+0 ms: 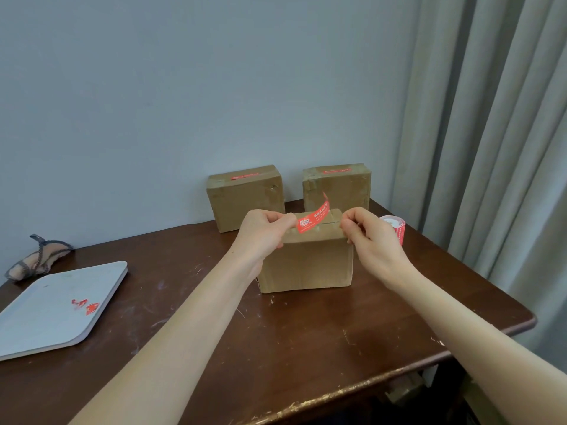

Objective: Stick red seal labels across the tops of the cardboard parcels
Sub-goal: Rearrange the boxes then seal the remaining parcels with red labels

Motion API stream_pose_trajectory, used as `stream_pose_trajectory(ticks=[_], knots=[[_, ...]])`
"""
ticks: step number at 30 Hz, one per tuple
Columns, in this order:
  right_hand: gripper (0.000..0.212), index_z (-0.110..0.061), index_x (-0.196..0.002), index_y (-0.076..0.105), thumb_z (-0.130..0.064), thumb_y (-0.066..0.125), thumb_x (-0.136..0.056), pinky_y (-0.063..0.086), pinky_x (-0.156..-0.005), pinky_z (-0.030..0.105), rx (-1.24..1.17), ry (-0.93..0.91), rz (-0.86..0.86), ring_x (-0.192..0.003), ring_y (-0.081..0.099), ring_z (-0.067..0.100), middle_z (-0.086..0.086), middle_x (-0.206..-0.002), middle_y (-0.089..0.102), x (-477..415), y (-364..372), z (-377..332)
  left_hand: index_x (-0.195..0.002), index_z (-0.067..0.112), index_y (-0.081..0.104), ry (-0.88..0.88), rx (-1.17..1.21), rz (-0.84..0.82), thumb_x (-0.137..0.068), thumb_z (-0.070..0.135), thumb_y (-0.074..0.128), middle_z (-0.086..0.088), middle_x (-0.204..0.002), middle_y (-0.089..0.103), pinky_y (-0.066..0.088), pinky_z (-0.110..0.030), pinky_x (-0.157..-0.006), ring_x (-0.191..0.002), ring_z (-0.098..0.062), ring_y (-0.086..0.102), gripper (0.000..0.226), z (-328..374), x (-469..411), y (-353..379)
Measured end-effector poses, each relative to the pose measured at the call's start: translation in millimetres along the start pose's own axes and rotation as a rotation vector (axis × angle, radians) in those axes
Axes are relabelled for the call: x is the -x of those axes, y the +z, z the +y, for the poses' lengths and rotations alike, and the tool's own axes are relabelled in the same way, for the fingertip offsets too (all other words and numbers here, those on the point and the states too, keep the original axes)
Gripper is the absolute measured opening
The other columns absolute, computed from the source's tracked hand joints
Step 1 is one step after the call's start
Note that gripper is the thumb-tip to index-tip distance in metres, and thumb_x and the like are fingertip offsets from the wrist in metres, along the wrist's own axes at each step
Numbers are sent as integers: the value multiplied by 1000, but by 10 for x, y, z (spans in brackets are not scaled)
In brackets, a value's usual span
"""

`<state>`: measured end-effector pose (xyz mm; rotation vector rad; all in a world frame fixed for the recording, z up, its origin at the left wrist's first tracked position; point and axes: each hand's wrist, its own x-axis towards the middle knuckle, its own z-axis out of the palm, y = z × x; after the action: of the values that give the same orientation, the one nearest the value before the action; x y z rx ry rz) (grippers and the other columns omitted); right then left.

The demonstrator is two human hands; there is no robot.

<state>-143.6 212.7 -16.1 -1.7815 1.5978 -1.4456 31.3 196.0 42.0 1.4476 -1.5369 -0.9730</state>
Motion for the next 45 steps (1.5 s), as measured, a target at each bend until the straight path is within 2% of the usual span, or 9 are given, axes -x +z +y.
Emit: stream_pose_trajectory(ticks=[3,5,7,13,18,26,32,39,45], knots=[[28,-15,-75,53,-25,44,-100,43,-67,39,-62,-1,-34,-66,48,11,-2,-67,54,54,-4,-29,-73,10,66,29,-23,0,-85,22,61,9,-79,59,41,-20,-65,-79,-13,56,17,-8,-11,15],[20,-21,-79,59,-28,53,-96,43,-66,30,-107,-26,-1,-65,47,8,4,-71,58,73,-4,-67,-77,9,68,48,-27,6,-85,21,61,16,-79,58,35,-18,-61,-83,-11,57,16,-12,-20,27],[4,-28,-87,65,-28,63,-90,43,-64,21,-160,-35,46,-63,45,4,5,-77,64,74,-5,-125,-84,5,71,72,-34,16,-85,20,61,17,-79,58,36,-18,-61,-83,-11,57,18,-23,-31,34],[8,-29,-83,68,-23,67,-88,48,-66,33,-142,-60,116,-69,53,27,8,-77,67,43,-15,-191,-90,-6,70,102,-55,7,-85,18,61,17,-75,59,37,-16,-62,-74,-3,55,26,-57,-38,51],[2,-24,-88,70,-24,69,-86,38,-56,14,-161,-72,87,-57,42,3,3,-71,63,69,-1,-193,-92,-6,70,107,-69,15,-86,19,60,18,-75,58,39,-16,-64,-75,-3,55,28,-68,-47,49],[2,-24,-86,69,-26,68,-87,36,-54,14,-106,-112,112,-55,42,3,-4,-69,61,58,22,-196,-93,-8,69,109,-111,39,-86,24,63,12,-74,60,43,-19,-66,-74,-3,56,33,-95,-68,50],[5,-21,-89,67,-19,63,-91,46,-62,29,-81,-72,123,-61,52,13,3,-76,66,40,30,-159,-91,-1,71,119,-139,62,-87,23,62,8,-75,60,45,-20,-64,-75,-8,57,26,-101,-53,53],[38,-25,-114,55,-27,74,-81,52,-65,22,-267,0,65,-67,60,9,-2,-86,66,93,-10,-199,-74,19,61,199,-164,126,-82,17,64,-1,-82,70,57,-27,-72,-79,-13,67,9,-124,-43,24],[17,-14,-105,65,-13,68,-88,57,-61,21,-343,139,4,-76,69,11,6,-86,70,28,-53,-214,-69,23,58,280,-221,153,-78,15,66,0,-76,68,46,-17,-61,-74,-14,65,14,-135,-33,17]])
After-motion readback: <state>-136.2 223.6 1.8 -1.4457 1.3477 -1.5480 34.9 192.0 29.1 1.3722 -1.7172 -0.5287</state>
